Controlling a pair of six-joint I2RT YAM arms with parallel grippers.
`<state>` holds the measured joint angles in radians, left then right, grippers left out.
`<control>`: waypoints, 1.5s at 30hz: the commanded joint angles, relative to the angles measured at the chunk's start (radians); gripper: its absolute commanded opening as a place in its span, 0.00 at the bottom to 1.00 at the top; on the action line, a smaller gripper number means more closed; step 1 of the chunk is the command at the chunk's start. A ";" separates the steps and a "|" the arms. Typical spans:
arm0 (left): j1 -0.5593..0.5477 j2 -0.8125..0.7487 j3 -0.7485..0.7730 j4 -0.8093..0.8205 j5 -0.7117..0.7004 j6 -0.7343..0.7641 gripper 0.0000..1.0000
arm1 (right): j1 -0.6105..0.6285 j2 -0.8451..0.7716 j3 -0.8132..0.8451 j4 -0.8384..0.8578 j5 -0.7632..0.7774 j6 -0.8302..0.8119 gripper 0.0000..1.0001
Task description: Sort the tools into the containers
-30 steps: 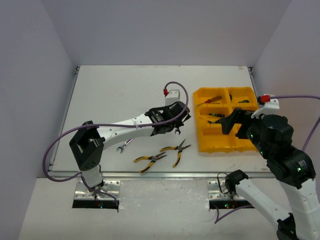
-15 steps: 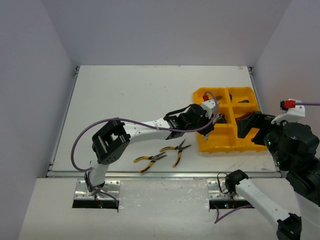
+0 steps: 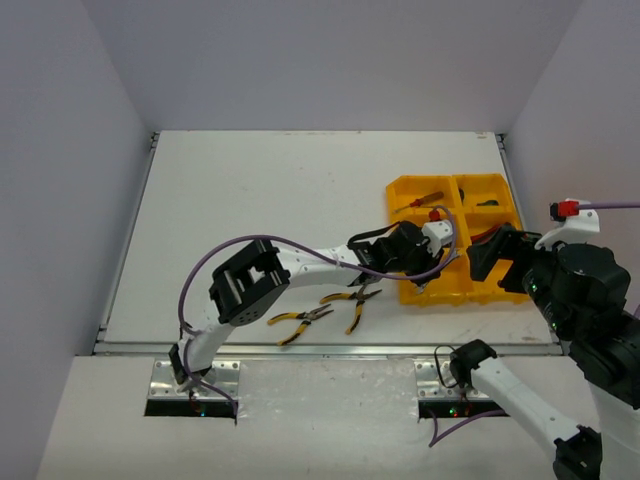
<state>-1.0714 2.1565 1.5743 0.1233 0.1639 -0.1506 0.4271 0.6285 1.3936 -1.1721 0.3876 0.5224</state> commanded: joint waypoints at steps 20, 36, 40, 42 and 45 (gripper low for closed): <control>0.063 -0.227 0.059 -0.245 -0.401 0.041 1.00 | -0.002 0.018 -0.036 0.061 -0.029 -0.015 0.99; 0.663 -0.702 -0.509 -0.899 -0.400 -0.251 1.00 | -0.003 0.015 -0.242 0.212 -0.226 -0.078 0.99; 0.665 -0.682 -0.565 -0.900 -0.352 -0.185 1.00 | -0.002 0.000 -0.288 0.254 -0.270 -0.080 0.99; 0.665 -0.647 -0.583 -0.896 -0.332 -0.152 0.99 | -0.002 -0.009 -0.312 0.270 -0.292 -0.082 0.99; 0.665 -0.602 -0.602 -0.867 -0.290 -0.142 0.93 | -0.003 -0.011 -0.328 0.292 -0.320 -0.090 0.99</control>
<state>-0.4053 1.5136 0.9953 -0.7628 -0.1957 -0.3433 0.4274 0.6296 1.0831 -0.9686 0.1246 0.4500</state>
